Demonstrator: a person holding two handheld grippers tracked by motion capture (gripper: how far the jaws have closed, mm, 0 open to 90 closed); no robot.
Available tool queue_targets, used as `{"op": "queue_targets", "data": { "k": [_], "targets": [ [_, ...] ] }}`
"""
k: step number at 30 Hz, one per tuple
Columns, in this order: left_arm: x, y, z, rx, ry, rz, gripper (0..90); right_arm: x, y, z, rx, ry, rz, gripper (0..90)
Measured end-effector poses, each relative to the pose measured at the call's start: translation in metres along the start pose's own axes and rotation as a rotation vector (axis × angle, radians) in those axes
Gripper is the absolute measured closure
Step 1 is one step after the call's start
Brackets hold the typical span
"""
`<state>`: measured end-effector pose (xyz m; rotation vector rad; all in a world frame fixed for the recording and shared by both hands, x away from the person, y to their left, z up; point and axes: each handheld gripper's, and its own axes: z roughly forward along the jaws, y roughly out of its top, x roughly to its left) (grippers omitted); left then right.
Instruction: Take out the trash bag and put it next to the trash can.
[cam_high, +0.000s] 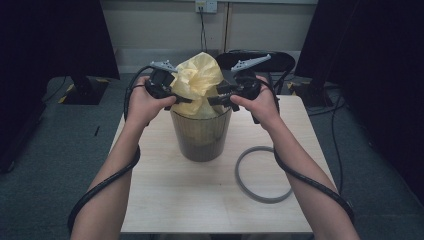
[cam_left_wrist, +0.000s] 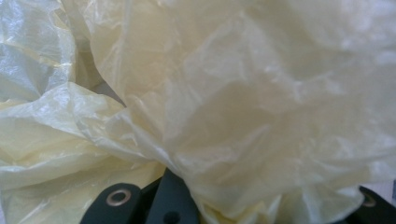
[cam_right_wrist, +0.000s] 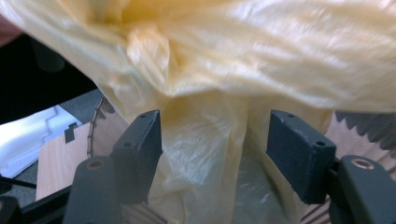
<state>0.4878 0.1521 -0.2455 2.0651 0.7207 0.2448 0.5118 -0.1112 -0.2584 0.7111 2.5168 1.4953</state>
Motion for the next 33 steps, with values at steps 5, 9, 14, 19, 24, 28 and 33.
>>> {"op": "queue_targets", "data": {
  "k": [5, 9, 14, 19, 24, 28, 33],
  "targets": [
    [0.000, 0.000, 0.001, 0.001, -0.007, 0.001, 84.8, 0.006, -0.001, 0.011, 0.023, 0.008, -0.017, 35.4],
    [0.002, 0.002, -0.002, 0.004, -0.008, 0.005, 84.9, 0.007, 0.000, 0.019, 0.040, 0.011, -0.021, 35.4],
    [0.007, 0.005, -0.010, -0.031, -0.019, -0.027, 85.0, 0.009, 0.005, 0.023, 0.057, 0.017, -0.031, 38.0],
    [0.011, 0.009, -0.018, -0.080, -0.054, -0.062, 85.0, 0.009, 0.004, 0.031, 0.093, 0.018, -0.041, 38.1],
    [0.009, 0.009, -0.020, -0.085, -0.073, -0.059, 85.1, 0.010, 0.007, 0.041, 0.092, -0.004, -0.038, 57.4],
    [0.011, 0.005, -0.021, -0.082, -0.092, -0.049, 85.2, 0.009, 0.010, 0.043, 0.078, 0.019, -0.020, 86.2],
    [0.011, 0.003, -0.017, -0.026, -0.059, -0.017, 85.1, 0.011, 0.016, 0.037, 0.082, 0.008, -0.028, 90.0]
  ]
}}
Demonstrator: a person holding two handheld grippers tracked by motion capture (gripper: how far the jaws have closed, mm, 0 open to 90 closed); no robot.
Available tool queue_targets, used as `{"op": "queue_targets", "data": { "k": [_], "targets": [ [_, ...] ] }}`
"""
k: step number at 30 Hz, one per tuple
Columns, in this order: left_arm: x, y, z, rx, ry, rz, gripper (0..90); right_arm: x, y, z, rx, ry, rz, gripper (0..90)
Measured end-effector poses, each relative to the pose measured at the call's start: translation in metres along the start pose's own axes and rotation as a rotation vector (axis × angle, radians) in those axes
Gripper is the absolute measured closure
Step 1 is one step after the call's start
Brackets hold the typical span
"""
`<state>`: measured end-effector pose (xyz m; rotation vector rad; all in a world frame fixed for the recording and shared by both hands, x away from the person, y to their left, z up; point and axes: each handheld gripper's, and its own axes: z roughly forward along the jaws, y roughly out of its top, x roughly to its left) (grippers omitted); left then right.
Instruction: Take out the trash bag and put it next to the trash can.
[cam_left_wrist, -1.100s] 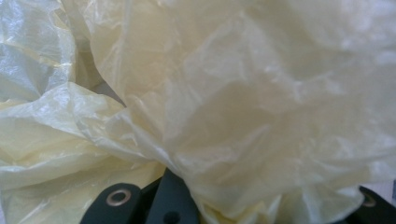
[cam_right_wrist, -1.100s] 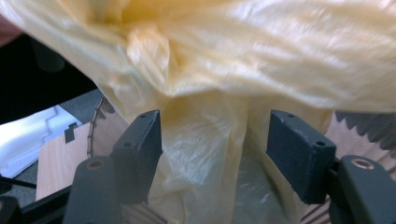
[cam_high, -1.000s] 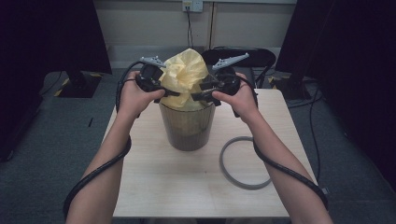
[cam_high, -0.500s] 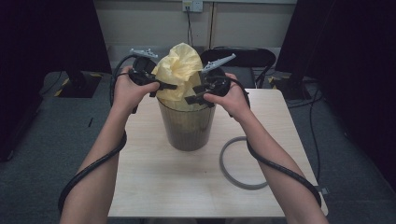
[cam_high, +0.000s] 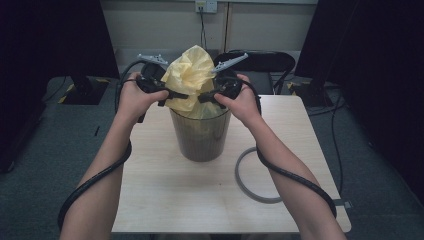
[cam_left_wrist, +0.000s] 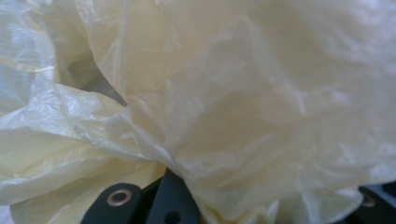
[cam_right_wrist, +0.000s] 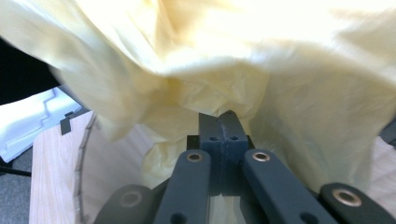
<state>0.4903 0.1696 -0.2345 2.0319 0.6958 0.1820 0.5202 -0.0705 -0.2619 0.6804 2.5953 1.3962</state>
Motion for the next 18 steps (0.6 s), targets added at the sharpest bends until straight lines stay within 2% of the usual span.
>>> {"op": "queue_targets", "data": {
  "k": [6, 7, 10, 12, 13, 14, 16, 18],
  "targets": [
    [-0.005, 0.005, 0.017, 0.076, 0.044, 0.062, 85.3, 0.004, 0.011, -0.018, -0.019, 0.001, -0.012, 90.0],
    [-0.007, 0.007, 0.021, 0.088, 0.048, 0.080, 85.2, 0.005, 0.013, -0.020, -0.014, -0.005, -0.022, 90.0],
    [-0.010, 0.011, 0.030, 0.134, 0.047, 0.168, 82.2, 0.009, 0.015, -0.021, -0.001, -0.020, -0.044, 90.0],
    [-0.011, 0.011, 0.038, 0.163, 0.070, 0.220, 61.1, 0.011, 0.015, -0.022, -0.015, -0.012, -0.053, 90.0],
    [-0.012, 0.011, 0.041, 0.166, 0.083, 0.235, 50.0, 0.011, 0.015, -0.023, -0.024, -0.006, -0.051, 90.0],
    [-0.012, 0.011, 0.045, 0.162, 0.079, 0.231, 41.7, 0.012, 0.016, -0.023, -0.031, -0.003, -0.049, 90.0],
    [-0.011, 0.010, 0.050, 0.145, 0.087, 0.209, 34.5, 0.013, 0.017, -0.023, -0.034, 0.010, -0.050, 90.0],
    [-0.009, 0.008, 0.054, 0.132, 0.083, 0.202, 31.7, 0.013, 0.017, -0.023, -0.037, 0.014, -0.048, 90.0]
  ]
}}
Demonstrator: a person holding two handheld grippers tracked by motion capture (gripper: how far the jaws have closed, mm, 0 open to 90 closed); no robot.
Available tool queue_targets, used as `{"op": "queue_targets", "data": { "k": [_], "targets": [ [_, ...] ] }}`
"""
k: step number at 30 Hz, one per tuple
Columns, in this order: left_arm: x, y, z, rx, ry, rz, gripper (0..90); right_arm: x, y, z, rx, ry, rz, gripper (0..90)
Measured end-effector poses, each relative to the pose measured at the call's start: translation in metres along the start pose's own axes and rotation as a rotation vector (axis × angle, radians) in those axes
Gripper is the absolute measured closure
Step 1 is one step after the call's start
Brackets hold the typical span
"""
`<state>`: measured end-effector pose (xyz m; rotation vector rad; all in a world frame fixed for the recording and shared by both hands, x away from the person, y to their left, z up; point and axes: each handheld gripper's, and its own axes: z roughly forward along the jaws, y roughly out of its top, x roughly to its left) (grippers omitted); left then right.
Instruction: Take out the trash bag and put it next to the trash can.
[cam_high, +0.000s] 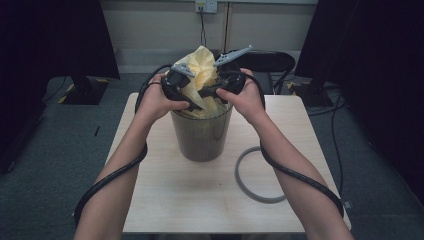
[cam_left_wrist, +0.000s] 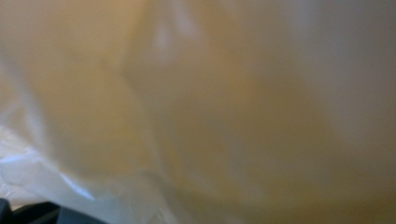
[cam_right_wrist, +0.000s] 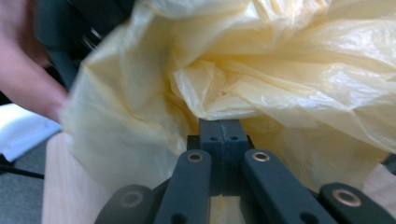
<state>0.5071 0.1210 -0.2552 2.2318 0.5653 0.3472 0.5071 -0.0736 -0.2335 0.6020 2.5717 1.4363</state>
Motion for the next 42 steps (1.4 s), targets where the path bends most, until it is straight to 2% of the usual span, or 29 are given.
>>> {"op": "queue_targets", "data": {
  "k": [2, 5, 6, 7, 8, 9, 11, 12, 13, 14, 16, 18, 20, 23, 25, 28, 30, 31, 32, 34, 37, 39, 40, 42],
  "targets": [
    [0.001, -0.001, 0.004, -0.012, -0.015, -0.013, 32.1, 0.000, 0.000, 0.001, -0.021, 0.022, 0.020, 90.0],
    [0.002, -0.004, 0.007, -0.034, -0.045, -0.038, 43.4, -0.001, -0.001, 0.002, -0.036, 0.039, 0.036, 90.0],
    [0.001, -0.004, 0.007, -0.034, -0.064, -0.039, 54.4, -0.002, -0.001, 0.003, -0.040, 0.041, 0.040, 90.0],
    [0.000, -0.004, 0.008, -0.043, -0.064, -0.045, 63.1, -0.002, -0.002, 0.003, -0.046, 0.049, 0.045, 90.0],
    [0.000, -0.004, 0.008, -0.046, -0.066, -0.049, 68.1, -0.002, -0.002, 0.003, -0.052, 0.051, 0.047, 90.0],
    [0.000, -0.004, 0.007, -0.047, -0.071, -0.071, 75.9, -0.002, -0.002, 0.003, -0.058, 0.054, 0.047, 90.0],
    [-0.001, -0.005, 0.005, -0.050, -0.069, -0.102, 81.1, -0.003, -0.003, 0.001, -0.072, 0.062, 0.057, 89.8],
    [0.000, -0.005, 0.003, -0.049, -0.062, -0.113, 82.4, -0.005, -0.005, 0.000, -0.089, 0.066, 0.077, 85.7],
    [0.001, -0.006, 0.001, -0.049, -0.057, -0.128, 83.1, -0.006, -0.006, -0.002, -0.109, 0.065, 0.096, 74.6],
    [0.002, -0.008, -0.002, -0.055, -0.059, -0.136, 83.4, -0.008, -0.008, -0.004, -0.118, 0.043, 0.113, 64.2],
    [0.005, -0.011, -0.008, -0.071, -0.063, -0.152, 83.7, -0.013, -0.013, -0.009, -0.114, -0.004, 0.126, 56.4],
    [0.008, -0.014, -0.013, -0.092, -0.063, -0.168, 83.8, -0.017, -0.017, -0.014, -0.112, -0.018, 0.136, 47.7],
    [0.011, -0.017, -0.018, -0.105, -0.045, -0.189, 83.8, -0.018, -0.020, -0.016, -0.103, -0.026, 0.138, 43.0],
    [0.014, -0.020, -0.025, -0.139, -0.049, -0.225, 83.8, -0.016, -0.024, -0.014, -0.079, -0.022, 0.128, 39.0],
    [0.015, -0.021, -0.029, -0.165, -0.056, -0.227, 83.8, -0.015, -0.026, -0.011, -0.066, -0.022, 0.126, 38.0],
    [0.016, -0.023, -0.034, -0.195, -0.072, -0.238, 83.9, -0.014, -0.027, -0.005, -0.039, -0.026, 0.122, 40.2],
    [0.016, -0.024, -0.035, -0.202, -0.081, -0.241, 84.0, -0.014, -0.027, 0.000, -0.014, -0.052, 0.110, 43.6],
    [0.017, -0.024, -0.036, -0.200, -0.085, -0.235, 84.1, -0.014, -0.027, 0.002, -0.003, -0.062, 0.109, 54.4],
    [0.017, -0.025, -0.036, -0.197, -0.090, -0.231, 84.1, -0.015, -0.028, 0.004, 0.008, -0.053, 0.107, 68.8],
    [0.016, -0.026, -0.036, -0.190, -0.104, -0.221, 84.0, -0.015, -0.028, 0.005, 0.009, -0.047, 0.101, 85.9],
    [0.015, -0.026, -0.033, -0.159, -0.108, -0.186, 83.7, -0.015, -0.026, 0.006, 0.020, -0.049, 0.092, 89.9],
    [0.013, -0.024, -0.029, -0.139, -0.096, -0.136, 82.2, -0.015, -0.023, 0.005, 0.015, -0.053, 0.094, 90.0],
    [0.012, -0.023, -0.027, -0.129, -0.110, -0.122, 80.9, -0.014, -0.021, 0.004, 0.004, -0.058, 0.091, 90.0],
    [0.010, -0.021, -0.021, -0.109, -0.114, -0.080, 73.3, -0.012, -0.016, 0.002, -0.013, -0.061, 0.086, 90.0]
  ]
}}
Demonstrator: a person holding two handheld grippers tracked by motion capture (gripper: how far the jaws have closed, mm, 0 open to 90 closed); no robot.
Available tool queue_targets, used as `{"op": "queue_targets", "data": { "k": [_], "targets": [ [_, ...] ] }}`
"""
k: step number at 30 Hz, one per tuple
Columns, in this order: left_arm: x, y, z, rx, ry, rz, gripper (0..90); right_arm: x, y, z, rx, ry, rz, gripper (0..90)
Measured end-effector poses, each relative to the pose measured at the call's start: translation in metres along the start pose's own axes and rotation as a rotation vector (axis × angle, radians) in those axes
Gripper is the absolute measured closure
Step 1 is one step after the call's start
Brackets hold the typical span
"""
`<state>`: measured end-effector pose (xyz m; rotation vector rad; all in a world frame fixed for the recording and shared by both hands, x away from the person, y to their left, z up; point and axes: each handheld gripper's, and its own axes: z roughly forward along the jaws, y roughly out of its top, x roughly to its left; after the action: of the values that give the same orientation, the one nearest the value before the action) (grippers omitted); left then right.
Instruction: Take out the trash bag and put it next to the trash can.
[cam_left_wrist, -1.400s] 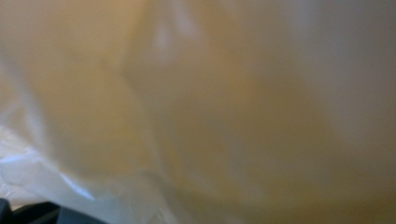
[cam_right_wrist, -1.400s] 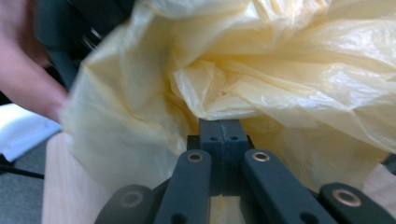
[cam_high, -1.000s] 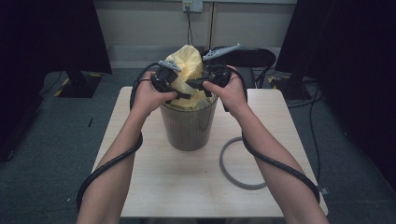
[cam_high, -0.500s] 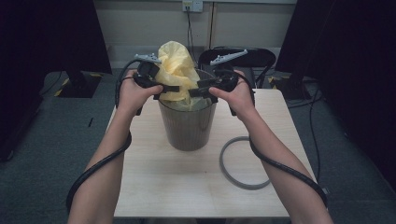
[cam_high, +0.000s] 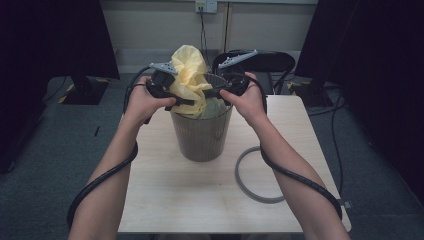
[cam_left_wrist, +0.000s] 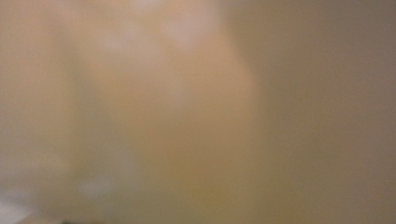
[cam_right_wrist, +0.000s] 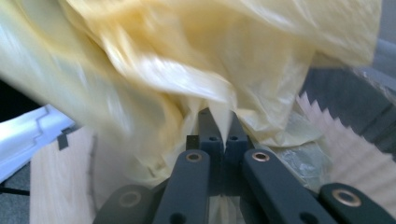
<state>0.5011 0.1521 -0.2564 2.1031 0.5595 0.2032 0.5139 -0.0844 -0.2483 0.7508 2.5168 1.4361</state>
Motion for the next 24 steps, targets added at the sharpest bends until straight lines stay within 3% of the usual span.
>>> {"op": "queue_targets", "data": {
  "k": [3, 7, 8, 12, 13, 14, 17, 19, 24],
  "targets": [
    [-0.001, 0.003, 0.008, -0.009, -0.005, 0.009, 47.7, 0.002, 0.006, -0.001, -0.015, 0.019, 0.000, 90.0],
    [-0.002, 0.005, 0.019, 0.014, -0.013, 0.026, 36.1, 0.006, 0.009, -0.001, -0.028, 0.033, 0.004, 90.0],
    [-0.003, 0.005, 0.022, 0.022, -0.010, 0.032, 36.7, 0.006, 0.009, 0.000, -0.036, 0.037, 0.012, 90.0],
    [-0.006, 0.007, 0.027, 0.068, -0.003, 0.059, 57.8, 0.008, 0.011, 0.000, -0.051, 0.063, 0.026, 90.0],
    [-0.007, 0.008, 0.027, 0.076, 0.005, 0.047, 68.7, 0.009, 0.011, 0.000, -0.055, 0.074, 0.028, 90.0],
    [-0.008, 0.008, 0.027, 0.074, 0.018, 0.033, 74.1, 0.009, 0.011, 0.000, -0.063, 0.078, 0.030, 90.0],
    [-0.009, 0.009, 0.024, 0.049, 0.042, -0.005, 81.4, 0.007, 0.009, -0.004, -0.097, 0.077, 0.023, 89.2],
    [-0.007, 0.008, 0.021, 0.044, 0.066, -0.030, 82.2, 0.004, 0.007, -0.010, -0.126, 0.065, 0.044, 72.5],
    [0.000, 0.004, 0.008, -0.025, 0.078, -0.102, 82.3, -0.005, -0.005, -0.024, -0.107, 0.025, 0.037, 48.1]
  ]
}}
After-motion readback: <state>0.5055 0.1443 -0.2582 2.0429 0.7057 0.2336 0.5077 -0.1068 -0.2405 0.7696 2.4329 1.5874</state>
